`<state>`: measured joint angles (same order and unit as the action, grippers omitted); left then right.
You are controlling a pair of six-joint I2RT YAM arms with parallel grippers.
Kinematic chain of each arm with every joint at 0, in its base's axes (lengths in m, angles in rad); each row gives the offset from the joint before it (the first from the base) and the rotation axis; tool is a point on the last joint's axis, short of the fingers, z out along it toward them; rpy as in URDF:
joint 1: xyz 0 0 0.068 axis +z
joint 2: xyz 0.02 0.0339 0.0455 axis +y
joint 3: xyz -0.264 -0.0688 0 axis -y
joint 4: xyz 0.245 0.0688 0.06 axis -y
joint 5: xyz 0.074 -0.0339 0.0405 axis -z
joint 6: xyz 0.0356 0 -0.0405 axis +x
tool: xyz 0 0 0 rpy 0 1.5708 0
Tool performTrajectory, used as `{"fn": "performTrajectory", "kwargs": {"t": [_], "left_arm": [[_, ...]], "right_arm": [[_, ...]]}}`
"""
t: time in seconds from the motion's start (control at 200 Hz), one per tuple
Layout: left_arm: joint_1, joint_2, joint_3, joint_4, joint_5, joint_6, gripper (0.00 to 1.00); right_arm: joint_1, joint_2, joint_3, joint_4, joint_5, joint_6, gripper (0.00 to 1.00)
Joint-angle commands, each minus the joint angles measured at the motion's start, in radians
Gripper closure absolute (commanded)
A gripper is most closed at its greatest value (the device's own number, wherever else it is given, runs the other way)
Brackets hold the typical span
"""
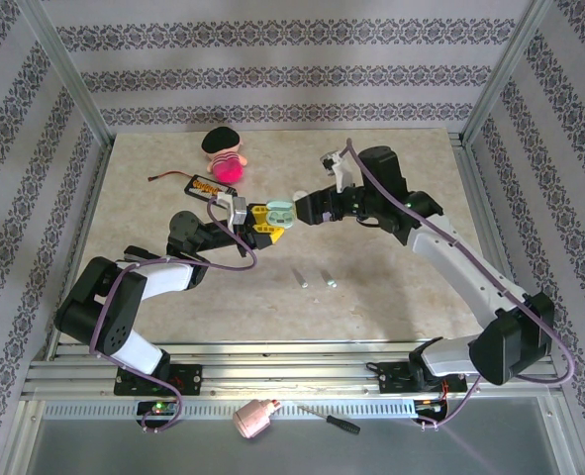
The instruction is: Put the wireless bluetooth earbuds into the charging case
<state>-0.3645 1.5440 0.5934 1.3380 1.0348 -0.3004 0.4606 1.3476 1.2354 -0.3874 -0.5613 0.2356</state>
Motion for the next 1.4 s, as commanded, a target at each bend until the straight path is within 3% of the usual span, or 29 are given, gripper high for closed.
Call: {"fn": "performTrajectory", "kwargs": {"t": [0.0, 0.23, 0.465, 0.575, 0.784, 1.094, 1.394], "left_arm": [[0.005, -0.002, 0.001, 0.037, -0.034, 0.015, 0.74], [0.027, 0.0, -0.016, 0.019, -0.07, 0.046, 0.75], [0.026, 0.028, -0.005, 0.072, -0.061, 0.002, 0.74], [0.028, 0.027, -0.013, 0.079, -0.071, 0.003, 0.74], [0.038, 0.011, -0.024, 0.034, -0.077, 0.044, 0.74], [0.036, 0.028, 0.007, 0.087, 0.069, -0.081, 0.74], [0.034, -0.003, 0.006, 0.087, 0.151, -0.152, 0.74]], "right_arm": [[0.005, -0.059, -0.028, 0.026, 0.013, -0.031, 0.1], [0.023, -0.163, -0.134, 0.05, 0.087, -0.011, 0.09], [0.101, -0.143, -0.136, 0.057, 0.095, -0.087, 0.11], [0.105, -0.113, -0.12, 0.045, 0.113, -0.065, 0.17], [0.112, -0.132, -0.149, 0.035, 0.178, -0.049, 0.18], [0.113, -0.025, -0.039, 0.094, 0.048, -0.079, 0.36], [0.099, 0.072, 0.029, 0.108, -0.086, -0.147, 0.63]]}}
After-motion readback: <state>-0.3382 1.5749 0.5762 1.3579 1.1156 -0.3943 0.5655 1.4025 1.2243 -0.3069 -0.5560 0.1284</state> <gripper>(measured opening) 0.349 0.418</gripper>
